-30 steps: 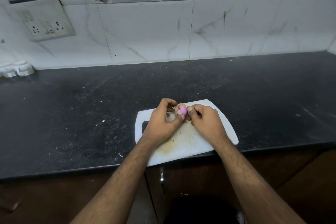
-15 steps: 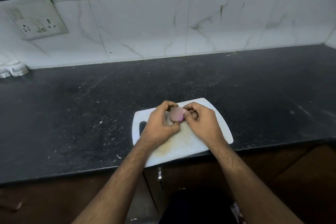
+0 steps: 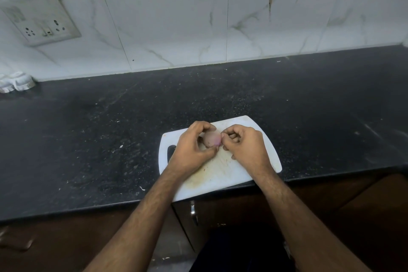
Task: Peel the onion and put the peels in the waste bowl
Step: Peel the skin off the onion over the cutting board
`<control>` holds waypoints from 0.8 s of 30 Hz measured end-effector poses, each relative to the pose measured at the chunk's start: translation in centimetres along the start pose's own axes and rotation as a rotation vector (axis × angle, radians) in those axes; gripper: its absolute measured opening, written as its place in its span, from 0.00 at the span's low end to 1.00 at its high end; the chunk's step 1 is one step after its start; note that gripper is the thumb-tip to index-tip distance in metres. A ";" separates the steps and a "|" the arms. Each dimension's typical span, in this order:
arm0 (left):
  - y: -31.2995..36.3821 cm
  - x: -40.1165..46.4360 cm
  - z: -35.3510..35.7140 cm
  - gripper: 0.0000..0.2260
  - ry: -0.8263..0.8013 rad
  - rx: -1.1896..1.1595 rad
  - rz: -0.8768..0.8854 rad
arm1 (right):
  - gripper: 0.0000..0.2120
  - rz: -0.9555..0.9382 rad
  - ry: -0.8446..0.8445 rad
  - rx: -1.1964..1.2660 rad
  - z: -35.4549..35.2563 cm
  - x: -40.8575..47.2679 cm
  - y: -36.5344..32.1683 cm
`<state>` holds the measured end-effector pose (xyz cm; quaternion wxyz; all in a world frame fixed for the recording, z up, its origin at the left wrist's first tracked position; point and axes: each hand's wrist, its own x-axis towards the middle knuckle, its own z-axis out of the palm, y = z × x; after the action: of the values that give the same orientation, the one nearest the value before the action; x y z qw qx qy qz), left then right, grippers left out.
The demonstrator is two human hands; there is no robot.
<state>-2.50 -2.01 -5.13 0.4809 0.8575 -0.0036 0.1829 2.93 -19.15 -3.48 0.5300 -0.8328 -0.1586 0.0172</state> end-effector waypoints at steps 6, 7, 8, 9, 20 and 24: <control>0.2 -0.1 0.1 0.19 0.050 0.020 0.052 | 0.02 -0.030 -0.049 -0.049 0.4 0.6 0.3; 0.1 -0.1 0.1 0.19 0.049 0.023 0.051 | 0.02 -0.026 -0.056 -0.061 0.3 0.7 0.3; 0.1 -0.1 0.1 0.18 0.045 0.016 0.043 | 0.02 -0.020 -0.062 -0.057 0.3 0.6 0.3; 0.0 -0.1 0.1 0.18 0.039 0.002 0.031 | 0.02 -0.017 -0.067 -0.046 0.2 0.6 0.3; -0.4 0.1 0.3 0.17 0.035 -0.109 -0.039 | 0.03 -0.011 -0.026 -0.048 0.5 0.4 0.1; -0.5 0.1 0.3 0.17 0.032 -0.110 -0.033 | 0.02 -0.026 0.000 -0.105 0.5 0.5 0.3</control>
<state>-2.22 -1.99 -5.61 0.5304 0.8266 0.0083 0.1882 3.38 -18.64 -3.88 0.4856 -0.8574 -0.1703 0.0019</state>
